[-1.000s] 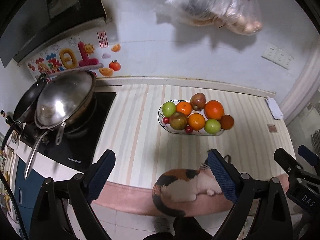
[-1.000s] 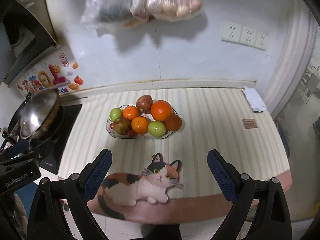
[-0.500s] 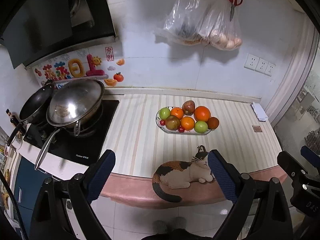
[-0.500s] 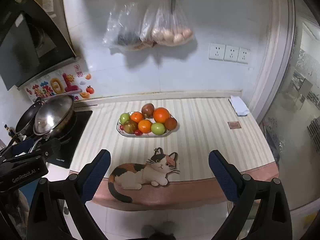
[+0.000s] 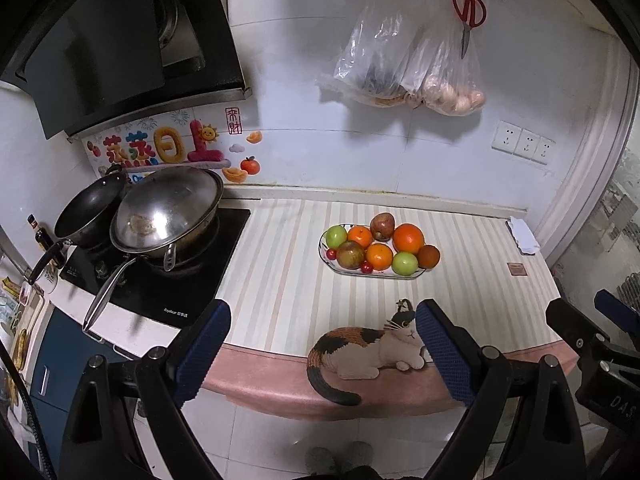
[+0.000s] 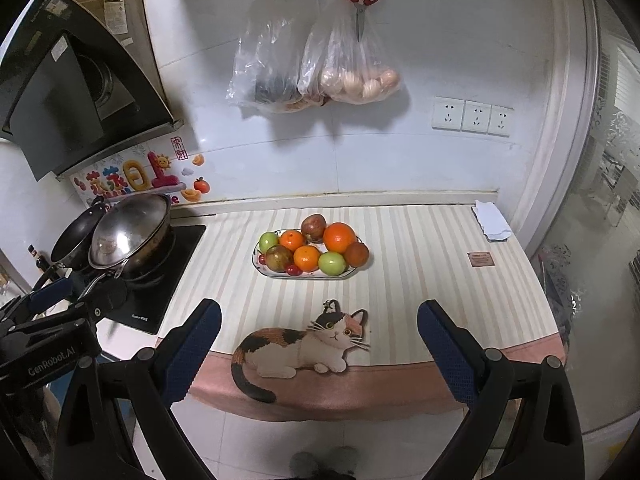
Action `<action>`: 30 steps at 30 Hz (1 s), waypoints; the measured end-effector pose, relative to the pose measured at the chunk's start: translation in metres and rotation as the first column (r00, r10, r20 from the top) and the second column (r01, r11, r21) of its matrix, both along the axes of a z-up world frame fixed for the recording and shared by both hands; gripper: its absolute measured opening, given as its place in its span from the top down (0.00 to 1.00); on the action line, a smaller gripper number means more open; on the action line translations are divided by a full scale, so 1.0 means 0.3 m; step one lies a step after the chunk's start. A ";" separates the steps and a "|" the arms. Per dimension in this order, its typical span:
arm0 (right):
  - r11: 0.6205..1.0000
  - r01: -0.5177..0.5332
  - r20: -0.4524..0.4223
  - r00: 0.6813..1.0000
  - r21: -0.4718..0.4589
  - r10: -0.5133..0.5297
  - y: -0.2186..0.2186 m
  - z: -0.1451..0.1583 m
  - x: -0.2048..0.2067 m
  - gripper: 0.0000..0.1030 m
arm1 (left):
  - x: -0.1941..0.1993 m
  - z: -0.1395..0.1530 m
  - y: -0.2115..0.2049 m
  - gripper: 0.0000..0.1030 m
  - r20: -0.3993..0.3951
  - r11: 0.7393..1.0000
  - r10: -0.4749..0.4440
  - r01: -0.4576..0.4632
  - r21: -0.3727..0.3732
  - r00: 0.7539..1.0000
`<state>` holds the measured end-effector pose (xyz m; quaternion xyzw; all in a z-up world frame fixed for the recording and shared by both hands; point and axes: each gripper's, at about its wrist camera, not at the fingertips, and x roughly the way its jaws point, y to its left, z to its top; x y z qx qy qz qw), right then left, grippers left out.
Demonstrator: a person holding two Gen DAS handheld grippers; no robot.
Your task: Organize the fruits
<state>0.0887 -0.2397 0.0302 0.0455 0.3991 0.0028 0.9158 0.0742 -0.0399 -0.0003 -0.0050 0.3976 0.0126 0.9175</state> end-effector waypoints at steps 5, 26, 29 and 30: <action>1.000 0.001 -0.008 1.000 0.013 -0.001 -0.033 -0.035 0.081 0.02 | 0.043 -0.027 -0.016 0.08 -0.002 1.000 0.017 -0.016 0.016 1.000; 1.000 -0.003 -0.119 0.993 0.002 0.003 -0.042 -0.274 0.416 0.02 | 0.283 -0.193 -0.035 0.01 -0.103 0.998 0.035 -0.029 0.054 0.994; 1.000 -0.002 -0.134 0.991 0.001 0.002 -0.045 -0.293 0.433 0.02 | 0.297 -0.205 -0.036 0.01 -0.114 0.998 0.032 -0.026 0.055 0.993; 1.000 -0.001 -0.136 0.991 0.000 0.001 -0.047 -0.298 0.436 0.02 | 0.298 -0.207 -0.038 0.01 -0.115 0.998 0.033 -0.027 0.056 0.993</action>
